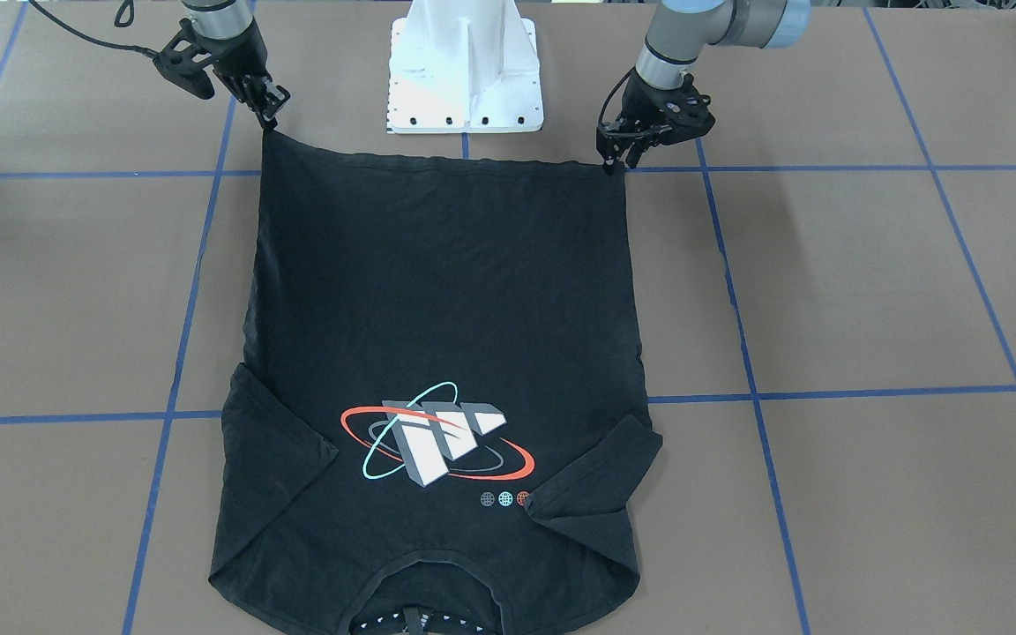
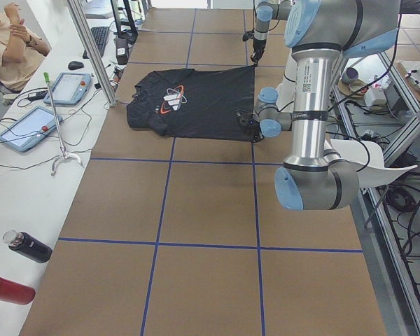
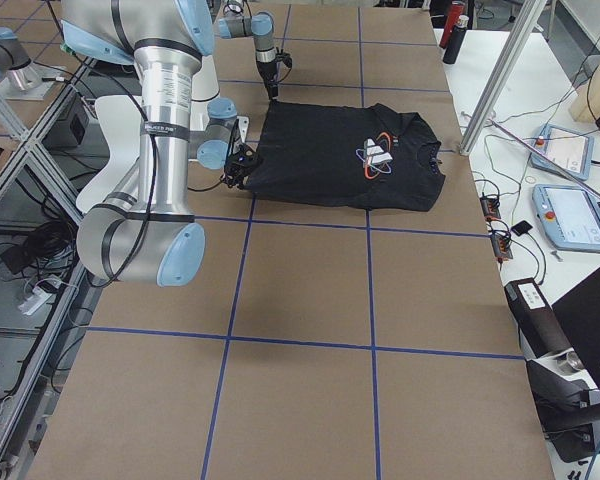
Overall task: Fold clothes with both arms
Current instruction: 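Grasp the hem corners nearest the robot with both grippers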
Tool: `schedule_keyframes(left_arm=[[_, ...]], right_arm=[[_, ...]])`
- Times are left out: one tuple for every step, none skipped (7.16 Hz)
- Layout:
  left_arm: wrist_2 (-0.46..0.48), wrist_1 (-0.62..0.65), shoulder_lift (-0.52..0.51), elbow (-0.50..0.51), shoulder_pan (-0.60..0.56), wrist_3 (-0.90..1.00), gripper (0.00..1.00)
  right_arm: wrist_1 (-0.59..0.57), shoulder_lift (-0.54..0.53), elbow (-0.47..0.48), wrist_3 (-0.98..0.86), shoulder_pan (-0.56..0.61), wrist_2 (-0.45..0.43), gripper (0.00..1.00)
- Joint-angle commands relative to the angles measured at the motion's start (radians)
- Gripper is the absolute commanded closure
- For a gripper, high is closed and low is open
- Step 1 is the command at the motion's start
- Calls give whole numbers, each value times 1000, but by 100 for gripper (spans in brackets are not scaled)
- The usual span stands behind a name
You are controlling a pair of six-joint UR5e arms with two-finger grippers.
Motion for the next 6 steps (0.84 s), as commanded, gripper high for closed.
schedule_keyframes(left_arm=[[-2,0,-1,6,8,-2,60],[-2,0,-3,3,8,-2,96],[-2,0,0,-2,5,-2,100],[-2,0,2,-8,5,-2,100],[-2,0,8,-34,2,-2,100],[-2,0,34,-75,0,-2,100]], right_arm=[[1,0,0,0,0,0,100],[1,0,0,0,0,0,100],[1,0,0,0,1,0,100],[-1,-2,0,0,0,0,100],[1,-2,0,0,0,0,100],[1,-2,0,0,1,0,100]])
